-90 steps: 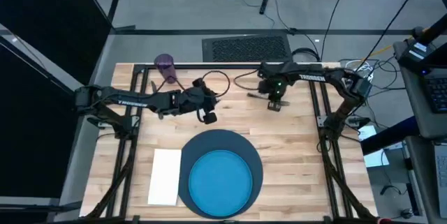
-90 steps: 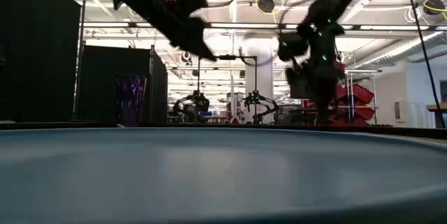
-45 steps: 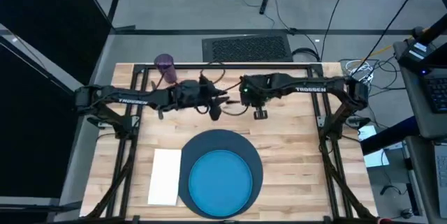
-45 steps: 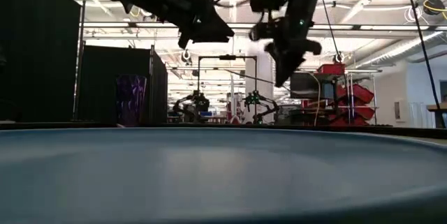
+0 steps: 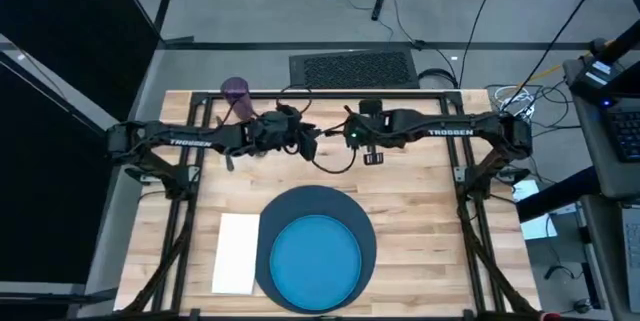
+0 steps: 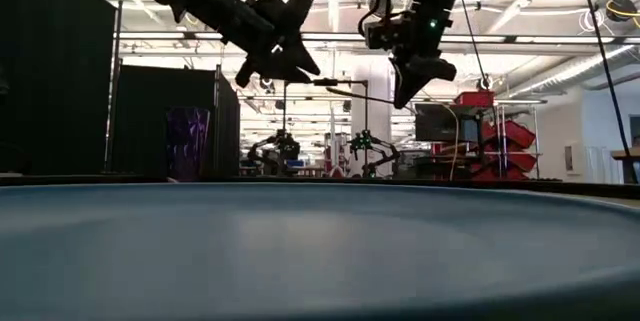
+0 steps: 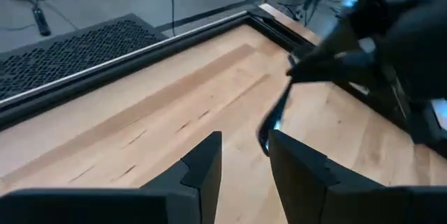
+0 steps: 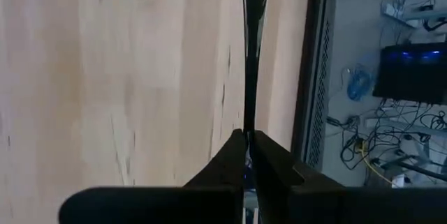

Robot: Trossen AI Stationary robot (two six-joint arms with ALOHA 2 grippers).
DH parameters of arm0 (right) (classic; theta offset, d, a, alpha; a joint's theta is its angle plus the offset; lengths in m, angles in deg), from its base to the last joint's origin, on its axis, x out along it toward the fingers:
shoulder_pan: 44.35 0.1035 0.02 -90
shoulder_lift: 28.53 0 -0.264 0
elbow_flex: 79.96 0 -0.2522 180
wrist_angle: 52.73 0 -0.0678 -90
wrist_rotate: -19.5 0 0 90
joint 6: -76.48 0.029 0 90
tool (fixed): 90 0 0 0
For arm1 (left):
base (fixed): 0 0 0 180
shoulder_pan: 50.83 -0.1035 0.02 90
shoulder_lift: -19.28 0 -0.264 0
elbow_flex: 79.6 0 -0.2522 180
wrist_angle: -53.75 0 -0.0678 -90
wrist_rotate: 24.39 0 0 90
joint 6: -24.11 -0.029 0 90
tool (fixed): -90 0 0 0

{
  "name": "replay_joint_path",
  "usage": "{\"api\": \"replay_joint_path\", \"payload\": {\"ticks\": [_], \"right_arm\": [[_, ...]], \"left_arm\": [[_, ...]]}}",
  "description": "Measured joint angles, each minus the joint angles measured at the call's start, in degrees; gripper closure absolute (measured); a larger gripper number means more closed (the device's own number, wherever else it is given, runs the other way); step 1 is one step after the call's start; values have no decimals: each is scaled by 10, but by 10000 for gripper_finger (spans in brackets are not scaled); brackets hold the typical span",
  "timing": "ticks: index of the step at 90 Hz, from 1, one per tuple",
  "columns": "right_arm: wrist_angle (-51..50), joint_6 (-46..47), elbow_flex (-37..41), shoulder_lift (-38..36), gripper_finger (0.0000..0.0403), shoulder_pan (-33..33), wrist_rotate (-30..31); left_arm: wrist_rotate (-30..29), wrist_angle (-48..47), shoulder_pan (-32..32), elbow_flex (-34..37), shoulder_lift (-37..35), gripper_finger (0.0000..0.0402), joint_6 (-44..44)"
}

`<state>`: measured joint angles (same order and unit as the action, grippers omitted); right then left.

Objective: Set table place
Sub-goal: Put the silver fork on top of the white napkin

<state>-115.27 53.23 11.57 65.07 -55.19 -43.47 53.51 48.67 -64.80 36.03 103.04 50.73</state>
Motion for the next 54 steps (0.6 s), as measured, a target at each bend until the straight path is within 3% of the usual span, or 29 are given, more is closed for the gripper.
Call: {"api": "replay_joint_path", "payload": {"ticks": [54], "right_arm": [[52,-14,0,-1,403,19,5]], "left_arm": [[52,14,-3,0,0,298,30]]}}
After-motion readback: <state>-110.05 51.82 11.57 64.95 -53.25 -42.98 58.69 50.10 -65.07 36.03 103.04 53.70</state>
